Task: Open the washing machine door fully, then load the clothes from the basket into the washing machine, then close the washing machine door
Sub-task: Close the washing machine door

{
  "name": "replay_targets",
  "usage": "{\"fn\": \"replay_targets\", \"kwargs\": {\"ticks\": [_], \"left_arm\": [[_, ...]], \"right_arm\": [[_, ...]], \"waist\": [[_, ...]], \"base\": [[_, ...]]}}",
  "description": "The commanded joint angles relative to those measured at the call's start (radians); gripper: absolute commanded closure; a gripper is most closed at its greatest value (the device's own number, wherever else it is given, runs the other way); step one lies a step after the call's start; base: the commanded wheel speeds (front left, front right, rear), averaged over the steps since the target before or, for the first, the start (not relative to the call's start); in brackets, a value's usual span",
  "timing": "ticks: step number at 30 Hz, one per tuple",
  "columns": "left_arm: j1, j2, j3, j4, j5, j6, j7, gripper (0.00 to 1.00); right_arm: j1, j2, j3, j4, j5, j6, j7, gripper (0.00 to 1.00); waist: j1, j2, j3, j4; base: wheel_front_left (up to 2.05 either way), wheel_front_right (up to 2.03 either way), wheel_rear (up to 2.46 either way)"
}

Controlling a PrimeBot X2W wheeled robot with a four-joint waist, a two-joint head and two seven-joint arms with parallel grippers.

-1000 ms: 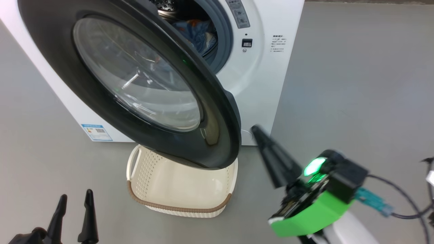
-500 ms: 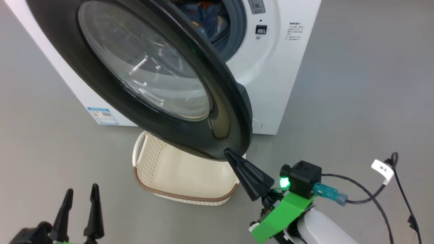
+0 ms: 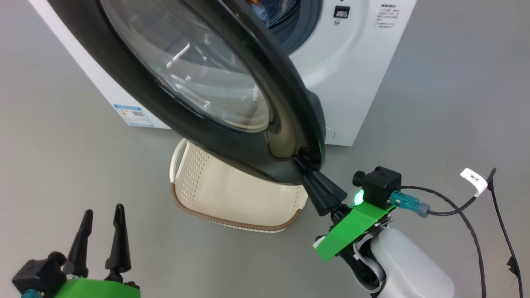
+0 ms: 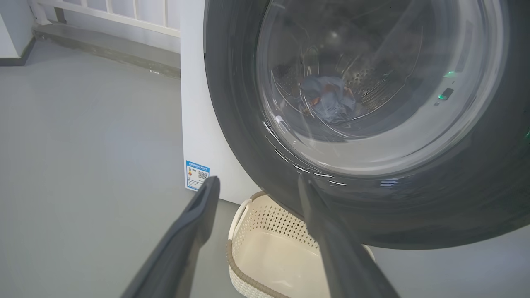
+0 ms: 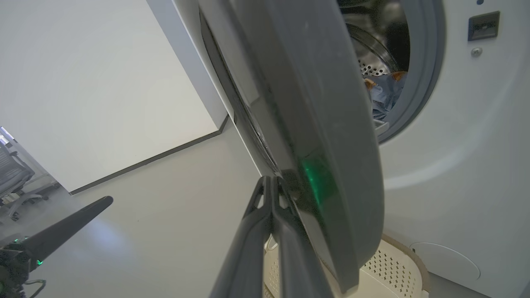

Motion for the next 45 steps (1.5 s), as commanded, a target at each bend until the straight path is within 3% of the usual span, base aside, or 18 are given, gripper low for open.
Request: {"fn": "replay_targets", "kwargs": {"ticks": [1,16,45], "left_arm": [[-0.039,0.008,0.035,-0.020,-0.002,-0.002,-0.006,0.00],[-0.102,0.005,0.004,-0.035,-0.008,-0.002,-0.006,0.00],[-0.237,0.001,-0.111,-0.046,-0.028,-0.002,-0.006,0.00]], "right_arm": [[-0.032,0.022,0.000,-0.018,-0.004,0.002,-0.005,1.00],[-0.134,0.025,-0.137,0.024,-0.030,0.002,-0.005,1.00],[-0.470,-0.054,-0.350,0.138,-0.071,0.002,-0.005,1.00]], "waist": [[0.0000,-0.0001,0.015,0.010],[0.0000,-0.0001,0.103,0.039],[0.0000,-0.0001,0.263,0.160]], "base": [[0.00,0.00,0.00],[0.00,0.00,0.00],[0.00,0.00,0.00]]}}
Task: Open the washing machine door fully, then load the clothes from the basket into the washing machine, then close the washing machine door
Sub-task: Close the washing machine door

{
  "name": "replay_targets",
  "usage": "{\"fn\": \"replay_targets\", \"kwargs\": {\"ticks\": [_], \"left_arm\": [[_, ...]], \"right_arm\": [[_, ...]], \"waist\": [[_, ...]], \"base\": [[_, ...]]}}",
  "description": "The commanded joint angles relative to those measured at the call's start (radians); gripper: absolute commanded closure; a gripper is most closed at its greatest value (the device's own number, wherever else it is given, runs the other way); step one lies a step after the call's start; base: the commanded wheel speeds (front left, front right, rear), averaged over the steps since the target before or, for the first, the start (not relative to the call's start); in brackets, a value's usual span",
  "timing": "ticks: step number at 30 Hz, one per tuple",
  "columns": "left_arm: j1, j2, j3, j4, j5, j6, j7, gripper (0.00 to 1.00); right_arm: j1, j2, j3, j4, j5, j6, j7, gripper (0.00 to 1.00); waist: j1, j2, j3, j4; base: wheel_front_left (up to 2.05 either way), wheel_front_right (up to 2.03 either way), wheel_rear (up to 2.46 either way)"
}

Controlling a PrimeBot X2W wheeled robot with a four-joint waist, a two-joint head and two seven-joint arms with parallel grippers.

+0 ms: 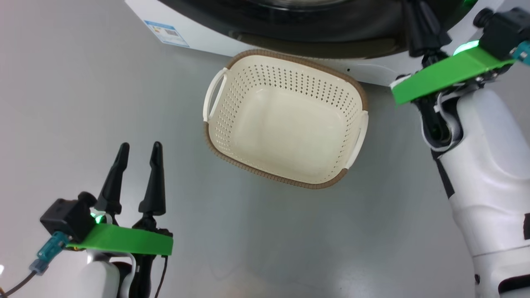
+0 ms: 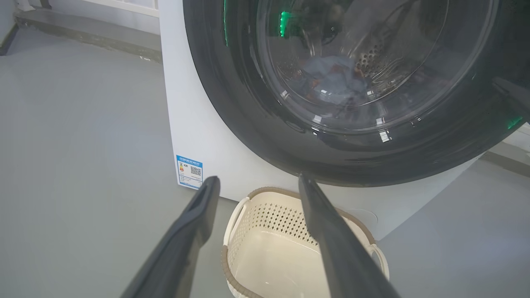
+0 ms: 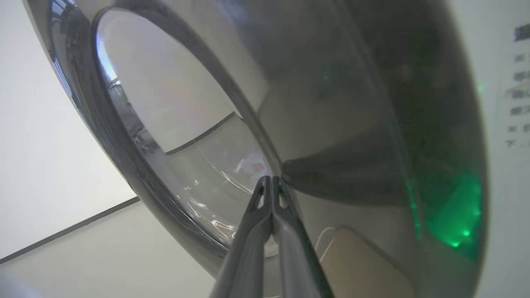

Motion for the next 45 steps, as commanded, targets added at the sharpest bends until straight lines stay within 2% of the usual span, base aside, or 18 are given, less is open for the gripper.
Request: {"fn": "replay_targets", "kwargs": {"ticks": [1,12,19,20,21,23,24,25,32,45], "left_arm": [[-0.018,0.022,0.028,-0.026,-0.009,-0.002,-0.006,0.00],[-0.031,0.022,0.017,-0.029,-0.011,-0.002,-0.006,0.00],[-0.022,0.028,0.023,-0.015,-0.006,-0.002,-0.006,0.00],[-0.019,0.029,0.023,-0.010,-0.004,-0.002,-0.006,0.00],[-0.016,0.031,0.024,-0.006,-0.001,-0.002,-0.006,0.00],[-0.011,0.034,0.029,0.002,0.003,-0.002,-0.006,0.00],[-0.008,0.036,0.032,0.006,0.005,-0.002,-0.006,0.00],[-0.005,0.038,0.036,0.011,0.006,-0.002,-0.006,0.00],[0.022,0.063,0.060,0.043,0.017,-0.002,-0.006,0.00],[0.080,0.113,0.116,0.077,0.024,-0.002,-0.006,0.00]], "right_arm": [[-0.030,0.011,-0.009,-0.023,-0.010,0.000,-0.005,1.00],[-0.076,0.023,-0.102,-0.037,-0.042,0.000,-0.005,1.00],[-0.027,0.032,-0.046,-0.031,-0.052,0.000,-0.005,1.00],[-0.012,0.032,-0.032,-0.029,-0.051,0.000,-0.005,0.96],[0.004,0.032,-0.018,-0.026,-0.049,0.000,-0.005,0.75],[0.037,0.033,0.003,-0.025,-0.041,0.000,-0.005,0.49],[0.055,0.034,0.013,-0.024,-0.038,0.000,-0.005,0.04],[0.073,0.037,0.018,-0.026,-0.033,0.000,-0.005,0.00],[0.195,0.048,0.043,-0.033,-0.008,0.000,-0.005,0.00],[0.402,0.048,0.028,-0.064,0.012,0.000,-0.005,0.00]], "waist": [[0.0000,0.0000,0.011,0.010],[0.0000,0.0000,0.025,0.024],[0.0000,0.0000,0.003,0.008],[0.0000,0.0000,-0.004,0.004],[0.0000,0.0000,-0.011,0.000],[0.0000,0.0000,-0.025,-0.009],[0.0000,0.0000,-0.033,-0.014],[0.0000,0.0000,-0.041,-0.020],[0.0000,0.0000,-0.101,-0.067],[0.0000,0.0000,-0.217,-0.172]], "base": [[0.00,0.00,0.00],[0.00,0.00,0.00],[0.00,0.00,0.00],[0.00,0.00,0.00],[0.00,0.00,0.00],[0.00,0.00,0.00],[0.00,0.00,0.00],[0.00,0.00,0.00],[0.00,0.00,0.00],[0.00,0.00,0.00]]}}
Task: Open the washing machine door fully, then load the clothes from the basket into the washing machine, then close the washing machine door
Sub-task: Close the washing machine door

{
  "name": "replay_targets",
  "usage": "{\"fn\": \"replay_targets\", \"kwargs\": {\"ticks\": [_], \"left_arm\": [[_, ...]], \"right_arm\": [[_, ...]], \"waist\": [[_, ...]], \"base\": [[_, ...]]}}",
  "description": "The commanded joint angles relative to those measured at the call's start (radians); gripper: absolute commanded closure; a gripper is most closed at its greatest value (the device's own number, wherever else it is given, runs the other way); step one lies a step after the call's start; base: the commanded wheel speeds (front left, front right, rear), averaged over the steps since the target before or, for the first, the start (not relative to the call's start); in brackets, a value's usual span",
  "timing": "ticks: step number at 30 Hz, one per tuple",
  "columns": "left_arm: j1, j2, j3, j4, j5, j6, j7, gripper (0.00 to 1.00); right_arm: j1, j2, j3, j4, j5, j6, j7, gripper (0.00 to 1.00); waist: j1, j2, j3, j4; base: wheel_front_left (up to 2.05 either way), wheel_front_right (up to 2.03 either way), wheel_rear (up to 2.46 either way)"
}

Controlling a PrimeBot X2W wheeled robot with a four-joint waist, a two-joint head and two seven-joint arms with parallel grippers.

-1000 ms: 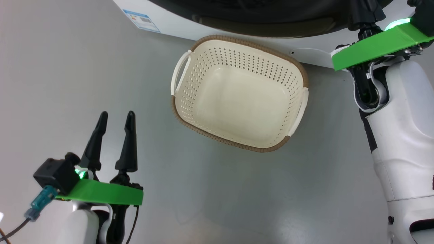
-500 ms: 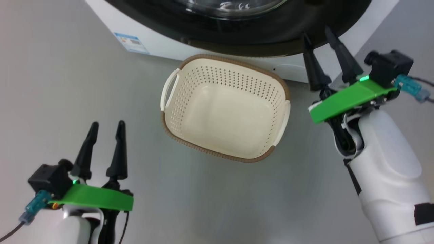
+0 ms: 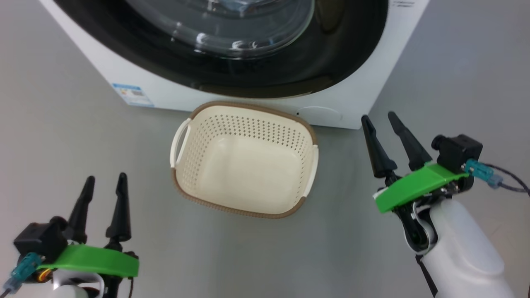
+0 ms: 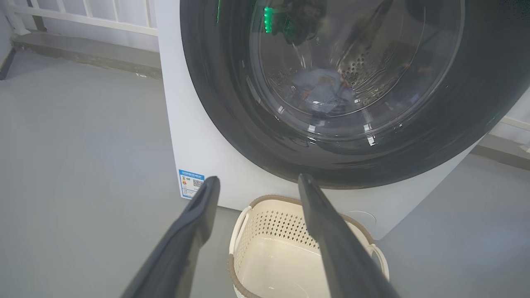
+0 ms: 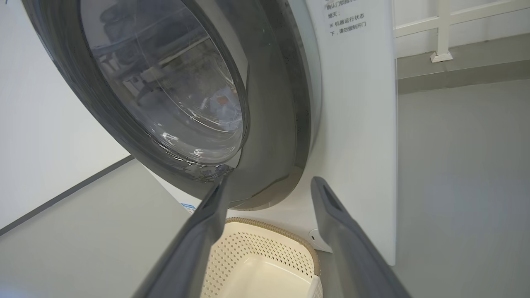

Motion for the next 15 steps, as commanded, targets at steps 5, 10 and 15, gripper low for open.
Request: {"fn": "replay_targets", "kwargs": {"ticks": [5,10,15], "left_arm": [[0.029,0.049,0.050,-0.004,-0.001,-0.002,-0.006,0.00],[0.055,0.064,0.076,0.006,-0.006,-0.002,-0.006,0.00],[0.073,0.074,0.096,0.006,0.004,-0.002,-0.006,0.00]], "right_arm": [[0.079,0.012,0.001,-0.038,0.021,-0.001,-0.005,0.00],[0.142,0.001,-0.010,-0.041,0.026,-0.001,-0.005,0.00],[0.187,-0.013,-0.025,-0.043,0.020,-0.001,-0.005,0.00]], "waist": [[0.0000,0.0000,-0.070,-0.074],[0.0000,0.0000,-0.098,-0.117],[0.0000,0.0000,-0.112,-0.152]], "base": [[0.00,0.00,0.00],[0.00,0.00,0.00],[0.00,0.00,0.00]]}}
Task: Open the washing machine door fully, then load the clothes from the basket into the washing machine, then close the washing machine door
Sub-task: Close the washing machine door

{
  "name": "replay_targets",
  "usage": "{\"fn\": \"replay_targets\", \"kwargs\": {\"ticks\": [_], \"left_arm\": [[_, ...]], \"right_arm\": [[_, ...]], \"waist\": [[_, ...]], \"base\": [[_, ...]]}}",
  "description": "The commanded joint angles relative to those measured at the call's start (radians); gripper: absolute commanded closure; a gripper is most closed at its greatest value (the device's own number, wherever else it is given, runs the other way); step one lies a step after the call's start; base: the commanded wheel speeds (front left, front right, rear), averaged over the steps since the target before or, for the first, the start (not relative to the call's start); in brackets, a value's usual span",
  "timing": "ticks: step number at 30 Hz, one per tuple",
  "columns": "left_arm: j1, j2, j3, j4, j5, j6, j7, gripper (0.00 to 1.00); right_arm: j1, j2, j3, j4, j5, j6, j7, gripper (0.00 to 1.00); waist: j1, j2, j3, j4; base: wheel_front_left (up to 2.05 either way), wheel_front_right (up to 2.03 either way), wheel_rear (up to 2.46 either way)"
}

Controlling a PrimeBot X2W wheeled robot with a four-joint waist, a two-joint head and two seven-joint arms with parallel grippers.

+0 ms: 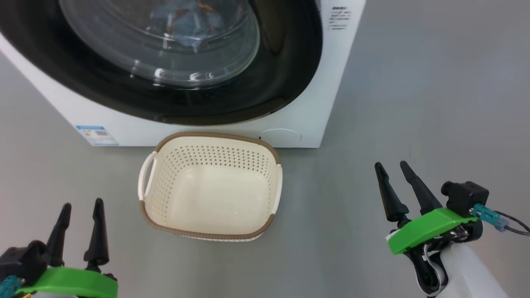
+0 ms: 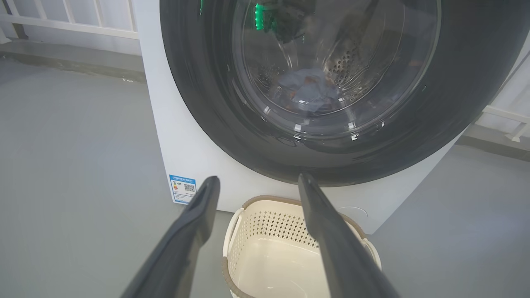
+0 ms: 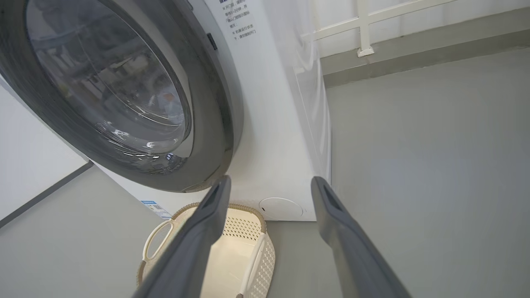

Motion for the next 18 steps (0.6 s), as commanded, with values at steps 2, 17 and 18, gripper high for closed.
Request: {"fn": "replay_targets", "kwargs": {"ticks": [2,17,18], "left_arm": [[0.008,0.031,0.044,-0.018,0.010,-0.002,-0.006,0.00],[0.066,0.030,0.078,-0.017,0.039,-0.002,-0.006,0.00],[0.068,0.030,0.080,-0.019,0.040,-0.002,-0.006,0.00]], "right_arm": [[0.028,-0.011,0.008,-0.023,0.002,-0.001,-0.005,0.00],[0.112,-0.042,-0.025,-0.034,0.001,-0.001,-0.005,0.00],[0.116,-0.042,-0.028,-0.035,0.001,-0.001,-0.005,0.00]], "waist": [[0.0000,0.0000,-0.027,-0.042],[0.0000,0.0000,-0.061,-0.106],[0.0000,0.0000,-0.062,-0.108]], "base": [[0.00,0.00,0.00],[0.00,0.00,0.00],[0.00,0.00,0.00]]}}
